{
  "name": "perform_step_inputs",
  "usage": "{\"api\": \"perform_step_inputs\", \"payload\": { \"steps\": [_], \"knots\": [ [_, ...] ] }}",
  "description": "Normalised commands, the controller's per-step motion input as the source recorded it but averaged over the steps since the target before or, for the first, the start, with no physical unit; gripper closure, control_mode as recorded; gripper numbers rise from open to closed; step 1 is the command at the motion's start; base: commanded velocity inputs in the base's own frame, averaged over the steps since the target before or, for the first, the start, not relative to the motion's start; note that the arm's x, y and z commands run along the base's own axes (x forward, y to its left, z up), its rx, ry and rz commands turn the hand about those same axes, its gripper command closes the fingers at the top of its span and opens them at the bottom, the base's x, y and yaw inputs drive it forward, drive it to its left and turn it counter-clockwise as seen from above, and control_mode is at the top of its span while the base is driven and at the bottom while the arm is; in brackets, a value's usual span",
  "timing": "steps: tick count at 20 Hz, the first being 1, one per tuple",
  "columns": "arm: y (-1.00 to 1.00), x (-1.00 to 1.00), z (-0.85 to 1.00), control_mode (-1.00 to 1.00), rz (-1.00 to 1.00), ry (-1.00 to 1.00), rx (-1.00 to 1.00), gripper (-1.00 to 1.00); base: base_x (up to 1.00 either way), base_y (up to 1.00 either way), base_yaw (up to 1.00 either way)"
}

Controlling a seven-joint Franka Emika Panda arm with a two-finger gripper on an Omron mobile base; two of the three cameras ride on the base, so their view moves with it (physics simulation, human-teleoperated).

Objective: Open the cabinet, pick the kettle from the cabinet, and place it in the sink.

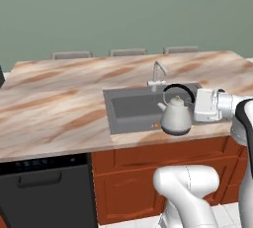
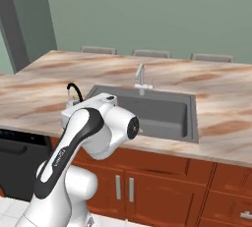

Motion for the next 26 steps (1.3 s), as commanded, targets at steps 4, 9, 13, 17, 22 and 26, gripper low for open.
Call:
{"api": "perform_step_inputs", "payload": {
  "steps": [4, 9, 13, 17, 22, 26],
  "knots": [
    [0.0, 0.0, 0.0, 1.0, 0.0, 0.0, 0.0, 1.0, 0.3, -0.43, 0.2],
    [0.0, 0.0, 0.0, 1.0, 0.0, 0.0, 0.0, 1.0, 0.27, -0.46, 0.18],
    [0.0, 0.0, 0.0, 1.0, 0.0, 0.0, 0.0, 1.0, 0.19, -0.52, 0.14],
    [0.0, 0.0, 0.0, 1.0, 0.0, 0.0, 0.0, 1.0, 0.14, -0.56, 0.11],
    [0.0, 0.0, 0.0, 1.0, 0.0, 0.0, 0.0, 1.0, 0.15, -0.57, 0.09],
    [0.0, 0.0, 0.0, 1.0, 0.0, 0.0, 0.0, 1.0, 0.22, -0.55, 0.07]
  ]
}}
